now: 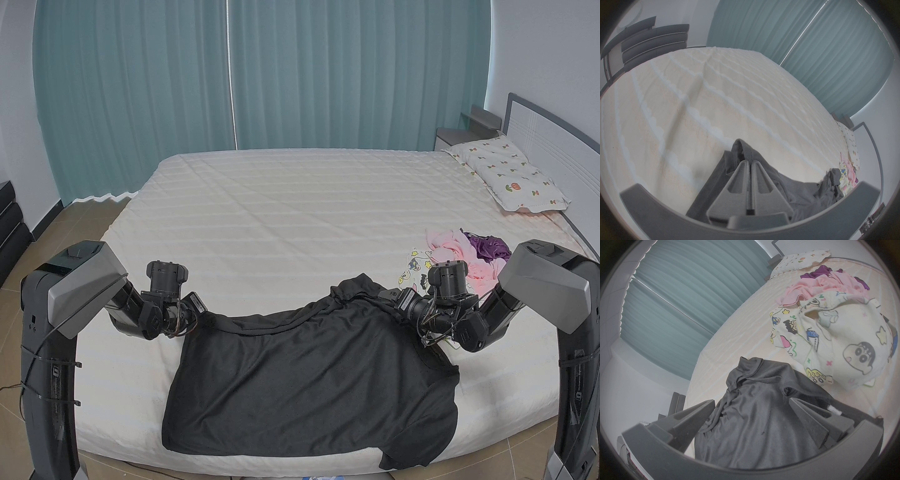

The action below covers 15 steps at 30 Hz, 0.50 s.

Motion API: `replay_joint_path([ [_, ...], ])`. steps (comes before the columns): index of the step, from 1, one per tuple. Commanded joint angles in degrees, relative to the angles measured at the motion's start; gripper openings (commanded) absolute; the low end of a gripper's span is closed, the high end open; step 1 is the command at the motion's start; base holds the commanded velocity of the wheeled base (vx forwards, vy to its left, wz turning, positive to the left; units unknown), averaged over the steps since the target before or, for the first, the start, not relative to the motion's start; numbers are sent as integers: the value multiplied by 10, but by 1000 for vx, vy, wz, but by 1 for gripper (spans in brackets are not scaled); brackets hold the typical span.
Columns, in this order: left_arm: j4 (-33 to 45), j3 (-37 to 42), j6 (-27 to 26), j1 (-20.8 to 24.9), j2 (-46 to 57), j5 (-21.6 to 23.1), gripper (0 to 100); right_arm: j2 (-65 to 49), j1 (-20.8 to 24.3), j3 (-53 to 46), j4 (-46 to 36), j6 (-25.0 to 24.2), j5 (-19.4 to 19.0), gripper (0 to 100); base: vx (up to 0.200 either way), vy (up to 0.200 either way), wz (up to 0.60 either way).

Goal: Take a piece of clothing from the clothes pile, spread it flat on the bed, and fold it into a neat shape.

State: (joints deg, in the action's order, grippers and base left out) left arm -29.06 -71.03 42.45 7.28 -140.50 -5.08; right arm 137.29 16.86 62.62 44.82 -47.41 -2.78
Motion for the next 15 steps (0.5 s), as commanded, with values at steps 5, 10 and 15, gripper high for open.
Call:
replay_joint_path([
  [5,0,-36,1,-16,2,-29,0,53,2,138,-84,0,2,100,0,0,0],
  [10,1,-75,4,-35,-5,-31,0,93,2,208,-103,12,28,100,0,0,0],
  [15,12,-96,18,-39,-19,-31,0,119,-3,240,-116,67,36,100,0,0,0],
])
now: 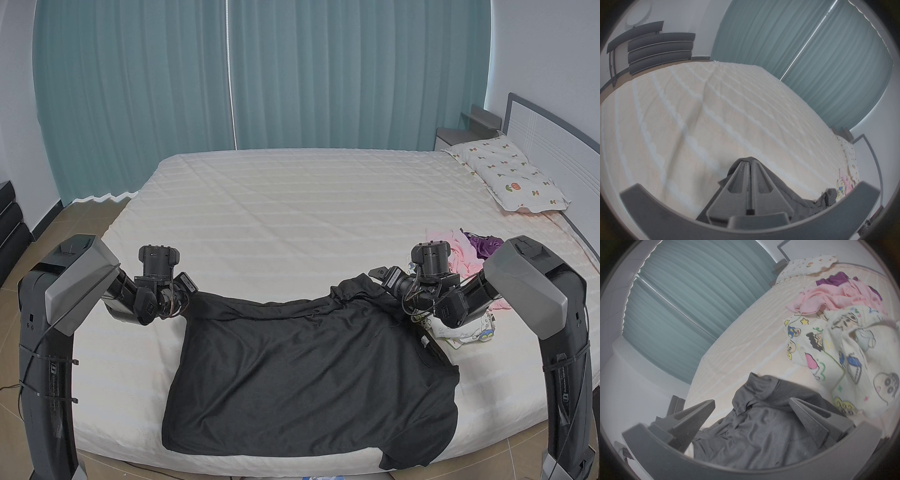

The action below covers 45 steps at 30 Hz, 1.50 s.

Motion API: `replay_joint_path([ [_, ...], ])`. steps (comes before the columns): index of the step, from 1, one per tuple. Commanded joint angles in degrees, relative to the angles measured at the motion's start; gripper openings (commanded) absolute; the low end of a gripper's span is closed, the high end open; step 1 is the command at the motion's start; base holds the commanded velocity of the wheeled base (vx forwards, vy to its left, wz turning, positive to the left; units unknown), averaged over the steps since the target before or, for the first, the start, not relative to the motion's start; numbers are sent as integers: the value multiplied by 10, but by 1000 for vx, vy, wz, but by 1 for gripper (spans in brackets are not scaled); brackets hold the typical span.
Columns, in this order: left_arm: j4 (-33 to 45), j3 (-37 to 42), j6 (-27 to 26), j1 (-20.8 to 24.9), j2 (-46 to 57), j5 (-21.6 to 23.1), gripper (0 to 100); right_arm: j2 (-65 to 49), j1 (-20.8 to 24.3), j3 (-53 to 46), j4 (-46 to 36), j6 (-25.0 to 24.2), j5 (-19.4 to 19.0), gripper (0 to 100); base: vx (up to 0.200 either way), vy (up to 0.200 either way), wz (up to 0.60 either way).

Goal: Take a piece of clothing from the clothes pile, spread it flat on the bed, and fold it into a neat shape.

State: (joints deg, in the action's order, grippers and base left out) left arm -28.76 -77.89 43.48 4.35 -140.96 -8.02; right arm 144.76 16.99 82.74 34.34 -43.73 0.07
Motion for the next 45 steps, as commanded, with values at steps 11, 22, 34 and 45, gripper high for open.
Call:
replay_joint_path([
  [11,53,-125,55,-19,-82,-28,0,119,-9,141,-23,92,35,100,0,0,0],
  [22,63,-127,71,-20,-88,-27,0,167,-9,234,-62,86,29,0,0,0,0],
  [34,71,-126,71,-20,-90,-27,0,181,-13,319,-59,36,40,0,0,0,0],
  [45,71,-126,71,-20,-92,-27,0,131,-55,319,6,35,30,0,0,0,0],
])
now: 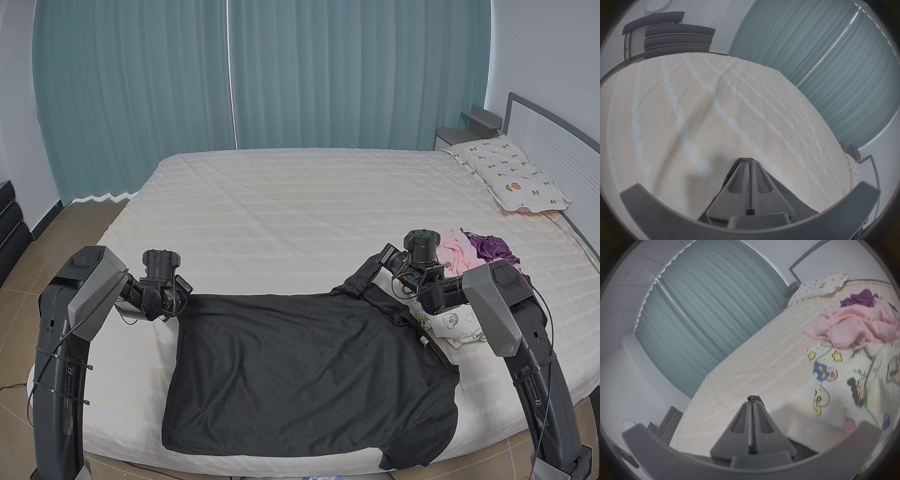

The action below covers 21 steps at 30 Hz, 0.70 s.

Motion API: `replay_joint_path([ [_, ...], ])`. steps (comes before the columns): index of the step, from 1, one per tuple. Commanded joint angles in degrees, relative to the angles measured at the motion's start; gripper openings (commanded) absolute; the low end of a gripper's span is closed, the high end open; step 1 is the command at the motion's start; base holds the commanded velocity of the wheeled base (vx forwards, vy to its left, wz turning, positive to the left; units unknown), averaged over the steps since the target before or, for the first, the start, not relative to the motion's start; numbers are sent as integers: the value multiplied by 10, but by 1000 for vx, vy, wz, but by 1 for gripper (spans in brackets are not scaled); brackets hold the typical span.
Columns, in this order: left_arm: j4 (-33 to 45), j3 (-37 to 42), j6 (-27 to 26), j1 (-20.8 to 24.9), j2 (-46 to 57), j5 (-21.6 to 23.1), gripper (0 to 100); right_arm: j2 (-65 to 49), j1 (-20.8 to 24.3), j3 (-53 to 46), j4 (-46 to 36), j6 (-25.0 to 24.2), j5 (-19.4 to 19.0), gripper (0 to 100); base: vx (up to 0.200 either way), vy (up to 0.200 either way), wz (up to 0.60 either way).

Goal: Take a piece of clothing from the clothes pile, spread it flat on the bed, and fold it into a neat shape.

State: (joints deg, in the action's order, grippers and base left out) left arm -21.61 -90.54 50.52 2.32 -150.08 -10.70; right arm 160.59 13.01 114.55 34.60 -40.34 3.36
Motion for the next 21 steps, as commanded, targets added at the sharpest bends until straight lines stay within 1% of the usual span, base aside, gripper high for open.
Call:
replay_joint_path([
  [1,0,1,0,1,-1,0,0,-32,-17,0,8,0,-4,0,0,0,0],
  [5,0,2,0,0,-1,0,0,-50,-17,0,47,2,-6,0,0,0,0],
  [6,1,4,0,1,-1,0,0,-56,-18,0,46,2,-13,100,0,0,0],
  [10,0,5,-1,0,-3,1,0,-41,-11,0,43,3,-36,100,0,0,0],
  [14,0,5,0,0,-6,1,0,-13,-11,0,26,5,-31,100,0,0,0],
  [15,0,5,0,0,-5,1,0,-7,-14,0,1,15,-28,100,0,0,0],
  [17,0,5,0,-1,-5,1,0,-7,-15,0,-4,18,-27,100,0,0,0],
  [18,0,5,0,-1,-6,1,0,-15,-18,-5,-22,39,-17,100,0,0,0],
  [20,0,5,0,-1,-6,1,0,-33,-18,-39,-23,57,-18,100,0,0,0],
  [21,0,5,0,-1,-6,1,0,-33,-18,-39,-23,57,-18,100,0,0,0],
])
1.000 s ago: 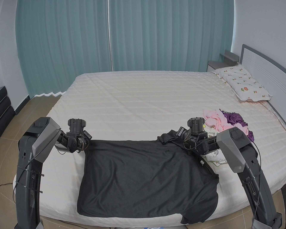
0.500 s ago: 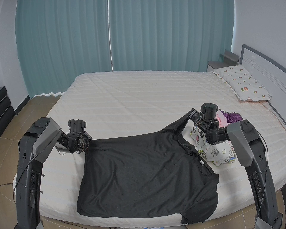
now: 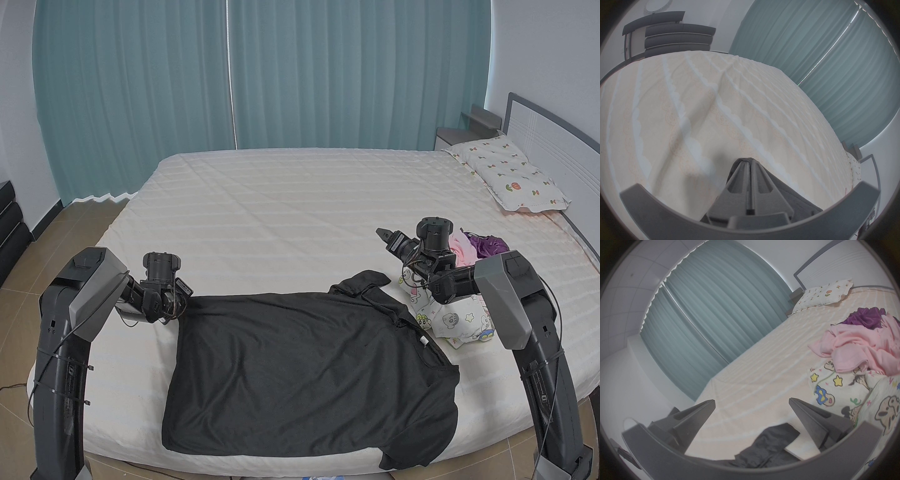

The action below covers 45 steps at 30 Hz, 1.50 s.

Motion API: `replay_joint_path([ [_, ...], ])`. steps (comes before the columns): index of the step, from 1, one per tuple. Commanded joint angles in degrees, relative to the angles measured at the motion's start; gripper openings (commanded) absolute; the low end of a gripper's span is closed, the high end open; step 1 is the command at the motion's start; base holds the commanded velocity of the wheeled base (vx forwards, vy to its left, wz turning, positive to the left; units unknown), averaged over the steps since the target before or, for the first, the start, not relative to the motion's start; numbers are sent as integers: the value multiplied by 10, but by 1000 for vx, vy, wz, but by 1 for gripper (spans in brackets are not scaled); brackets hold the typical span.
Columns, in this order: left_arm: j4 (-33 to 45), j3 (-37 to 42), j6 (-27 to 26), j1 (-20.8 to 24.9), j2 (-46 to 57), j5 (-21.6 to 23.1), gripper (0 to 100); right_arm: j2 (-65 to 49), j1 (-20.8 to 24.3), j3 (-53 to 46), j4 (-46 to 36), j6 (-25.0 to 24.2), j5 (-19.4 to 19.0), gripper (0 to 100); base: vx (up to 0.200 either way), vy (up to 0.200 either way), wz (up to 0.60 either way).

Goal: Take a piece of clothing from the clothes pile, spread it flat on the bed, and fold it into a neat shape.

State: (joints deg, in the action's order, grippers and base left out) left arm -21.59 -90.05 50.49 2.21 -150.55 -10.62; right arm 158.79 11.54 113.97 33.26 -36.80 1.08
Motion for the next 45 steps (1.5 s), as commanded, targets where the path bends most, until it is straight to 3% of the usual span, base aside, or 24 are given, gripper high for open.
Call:
replay_joint_path([
  [1,0,1,0,0,-1,0,0,-34,-1,-81,-11,47,-1,100,0,0,0],
  [5,0,1,0,0,-1,0,0,-66,4,-195,-4,125,-36,100,0,0,0],
  [10,0,5,0,0,0,0,0,-73,16,-257,0,197,-57,100,0,0,0],
  [23,0,8,0,0,1,0,0,-44,51,-241,-1,223,-51,100,0,0,0],
  [24,0,8,0,0,1,0,0,-37,50,-234,-1,224,-50,0,0,0,0],
  [35,0,8,0,0,1,0,0,-29,23,-219,-10,251,-13,0,0,0,0],
  [45,-3,-6,-4,-1,-1,0,0,-34,-20,-204,1,229,15,0,0,0,0],
])
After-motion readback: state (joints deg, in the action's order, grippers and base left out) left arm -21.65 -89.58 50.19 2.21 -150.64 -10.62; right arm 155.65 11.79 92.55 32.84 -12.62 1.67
